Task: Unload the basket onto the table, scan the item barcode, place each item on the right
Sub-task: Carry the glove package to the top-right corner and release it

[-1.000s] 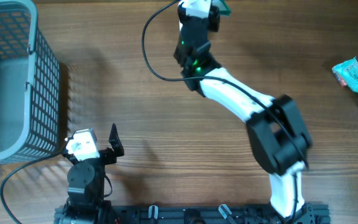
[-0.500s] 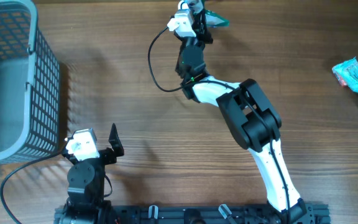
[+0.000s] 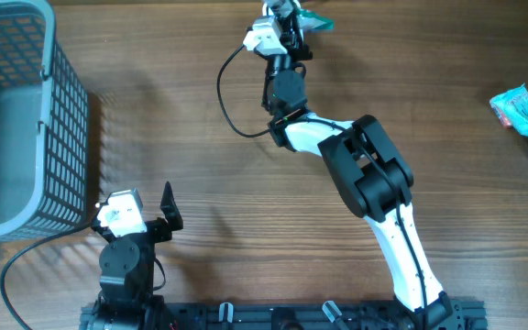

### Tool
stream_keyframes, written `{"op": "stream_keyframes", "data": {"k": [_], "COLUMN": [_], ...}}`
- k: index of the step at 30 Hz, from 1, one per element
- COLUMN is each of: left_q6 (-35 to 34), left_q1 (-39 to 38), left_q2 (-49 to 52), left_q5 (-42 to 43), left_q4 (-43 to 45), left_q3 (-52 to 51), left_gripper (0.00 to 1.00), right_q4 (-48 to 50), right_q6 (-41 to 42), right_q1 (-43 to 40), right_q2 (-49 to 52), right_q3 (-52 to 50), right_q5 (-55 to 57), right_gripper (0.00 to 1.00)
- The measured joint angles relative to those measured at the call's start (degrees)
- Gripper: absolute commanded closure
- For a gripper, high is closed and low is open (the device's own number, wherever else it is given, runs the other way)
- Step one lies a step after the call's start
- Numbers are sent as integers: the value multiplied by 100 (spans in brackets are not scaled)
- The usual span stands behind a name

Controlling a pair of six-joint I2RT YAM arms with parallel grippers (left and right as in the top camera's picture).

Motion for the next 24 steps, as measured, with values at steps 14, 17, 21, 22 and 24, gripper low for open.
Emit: {"op": "stream_keyframes", "data": {"k": [14,17,21,22,24], "left_q6": [0,0,-2,-2,-2], "left_q1": [0,0,0,0,0], "left_q2": [0,0,0,0,0], "left_q5": [2,2,0,0,2], "left_q4": [2,2,0,0,0], "left_q3": [0,0,0,0,0], "left_gripper": [0,0,0,0,0], "right_q4": [979,118,-1633,-1945,-2168], "right_q6": [-2393,-2212,-1537,-1357,-1110], "right_q1": [-1899,-2951,-3995,-4138,-4315], "right_q2": [7,-39,-81,-83,-83], "right_q3": [92,96,103,103,103], "right_q5": [3106,3873,4319,4339,4347], "right_gripper": [96,96,68,37,6]}}
